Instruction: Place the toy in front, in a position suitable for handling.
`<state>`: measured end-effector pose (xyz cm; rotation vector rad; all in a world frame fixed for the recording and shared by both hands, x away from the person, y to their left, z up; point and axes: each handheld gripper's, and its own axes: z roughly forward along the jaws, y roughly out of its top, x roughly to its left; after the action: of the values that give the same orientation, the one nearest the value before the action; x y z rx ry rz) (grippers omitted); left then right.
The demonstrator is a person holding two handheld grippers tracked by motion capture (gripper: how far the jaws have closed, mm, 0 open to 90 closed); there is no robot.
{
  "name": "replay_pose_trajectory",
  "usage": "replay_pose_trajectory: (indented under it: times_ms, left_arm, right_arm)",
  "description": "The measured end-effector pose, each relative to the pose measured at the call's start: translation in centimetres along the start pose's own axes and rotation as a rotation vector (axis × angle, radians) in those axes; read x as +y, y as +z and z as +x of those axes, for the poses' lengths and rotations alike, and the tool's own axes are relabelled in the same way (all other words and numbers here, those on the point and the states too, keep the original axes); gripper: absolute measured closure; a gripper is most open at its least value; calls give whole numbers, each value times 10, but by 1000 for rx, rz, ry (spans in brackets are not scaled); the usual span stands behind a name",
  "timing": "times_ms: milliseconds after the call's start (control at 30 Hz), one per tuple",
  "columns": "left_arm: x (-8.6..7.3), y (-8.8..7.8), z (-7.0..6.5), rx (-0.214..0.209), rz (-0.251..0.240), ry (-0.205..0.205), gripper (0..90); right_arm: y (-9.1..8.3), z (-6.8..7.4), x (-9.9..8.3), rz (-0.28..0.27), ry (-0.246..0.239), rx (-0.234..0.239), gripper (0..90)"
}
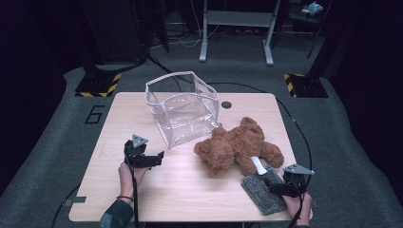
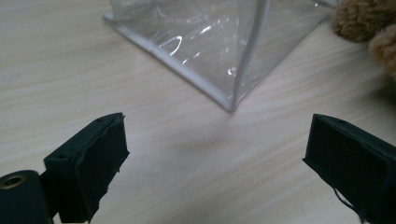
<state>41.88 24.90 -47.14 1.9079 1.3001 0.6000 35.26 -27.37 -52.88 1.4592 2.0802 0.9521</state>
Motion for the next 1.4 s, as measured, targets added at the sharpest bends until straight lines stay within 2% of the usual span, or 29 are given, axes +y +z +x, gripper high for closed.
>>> replay_pose_trajectory:
  times_ms: [100, 133, 167, 200, 367, 500, 633, 667, 733, 900, 967, 1100, 1200, 1233, 1400]
  left_arm:
    - [18, 4, -4, -15, -2, 2, 81]
    - [18, 4, -4, -15, -2, 2, 95]
    - [24, 7, -7, -10, -20, -4, 95]
    - [33, 11, -9, -20, -19, -3, 136]
    - [54, 22, -16, -18, -34, -20, 168]
    - [69, 27, -20, -22, -35, -11, 220]
    - [76, 29, -22, -17, -42, -26, 294]
    - [81, 32, -22, -8, -53, -45, 356]
    - [85, 34, -22, 4, -51, -54, 407]
    - [88, 39, -19, 28, -47, -63, 666]
    - [90, 41, -18, 29, -44, -59, 728]
    - [90, 42, -17, 61, -53, -48, 839]
    - [89, 43, -13, 71, -72, -64, 868]
    - [89, 43, -11, 77, -73, -54, 869]
    - [88, 44, -2, 98, -89, -60, 871]
  right_arm:
    - [0, 0, 0, 0, -1, 0, 69]
    - [0, 0, 0, 0, -1, 0, 69]
    - [0, 0, 0, 0, 0, 0, 69]
    - [0, 0, 0, 0, 0, 0, 69]
    - [0, 0, 0, 0, 0, 0, 69]
    - [0, 0, 0, 0, 3, 0, 70]
    - [0, 0, 0, -1, 3, 0, 70]
    - [0, 0, 0, -1, 3, 0, 70]
    - [0, 0, 0, -1, 3, 0, 70]
    - [0, 0, 0, -1, 2, 0, 70]
    - [0, 0, 0, 0, 3, 0, 70]
    - [0, 0, 0, 0, 2, 0, 70]
    - [0, 0, 0, -1, 1, 1, 70]
    - [0, 0, 0, 0, 3, 0, 70]
    - [0, 0, 0, -1, 2, 0, 70]
